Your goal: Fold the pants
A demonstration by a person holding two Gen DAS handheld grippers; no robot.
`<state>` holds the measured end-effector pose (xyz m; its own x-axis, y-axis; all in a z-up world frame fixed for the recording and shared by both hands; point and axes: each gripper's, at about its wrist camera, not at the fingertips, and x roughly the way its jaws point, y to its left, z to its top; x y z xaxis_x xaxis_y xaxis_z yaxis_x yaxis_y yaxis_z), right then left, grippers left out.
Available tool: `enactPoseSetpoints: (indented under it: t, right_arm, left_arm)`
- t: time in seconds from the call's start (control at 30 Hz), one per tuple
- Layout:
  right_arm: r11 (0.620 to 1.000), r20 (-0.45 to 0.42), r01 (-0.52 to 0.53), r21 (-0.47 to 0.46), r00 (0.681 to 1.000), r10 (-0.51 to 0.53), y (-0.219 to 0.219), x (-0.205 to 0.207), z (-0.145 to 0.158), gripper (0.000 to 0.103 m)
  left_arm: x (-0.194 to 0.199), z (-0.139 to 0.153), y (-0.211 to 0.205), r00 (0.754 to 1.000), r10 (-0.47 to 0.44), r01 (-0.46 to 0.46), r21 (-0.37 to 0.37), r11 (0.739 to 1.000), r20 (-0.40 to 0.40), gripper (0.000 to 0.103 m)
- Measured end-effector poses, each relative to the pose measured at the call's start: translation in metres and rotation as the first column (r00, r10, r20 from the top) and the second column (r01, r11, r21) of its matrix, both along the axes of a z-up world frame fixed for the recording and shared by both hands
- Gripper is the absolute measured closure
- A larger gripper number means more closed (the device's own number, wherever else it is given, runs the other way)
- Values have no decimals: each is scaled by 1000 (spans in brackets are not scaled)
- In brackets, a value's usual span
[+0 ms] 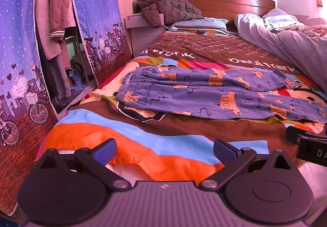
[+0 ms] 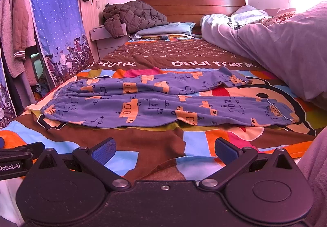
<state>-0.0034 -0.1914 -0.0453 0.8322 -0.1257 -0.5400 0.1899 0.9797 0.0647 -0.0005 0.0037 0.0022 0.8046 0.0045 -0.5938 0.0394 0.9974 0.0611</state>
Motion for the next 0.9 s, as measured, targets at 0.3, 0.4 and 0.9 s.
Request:
enactPoseSetpoints:
  t: [0.3, 0.4, 0.9]
  right_arm:
    - [999, 142, -31, -38, 989, 36, -1, -9, 50, 1]
    - [996, 211, -61, -64, 975, 73, -1, -13, 92, 1]
    - [871, 177, -487, 57, 864, 472, -39, 156, 251, 1]
  left_arm:
    - [1, 42, 7, 996, -54, 61, -87, 994, 74, 0]
    - [9, 64, 18, 994, -60, 73, -145, 987, 95, 0]
    - [185, 94, 105, 969, -244, 201, -497, 844, -23, 0]
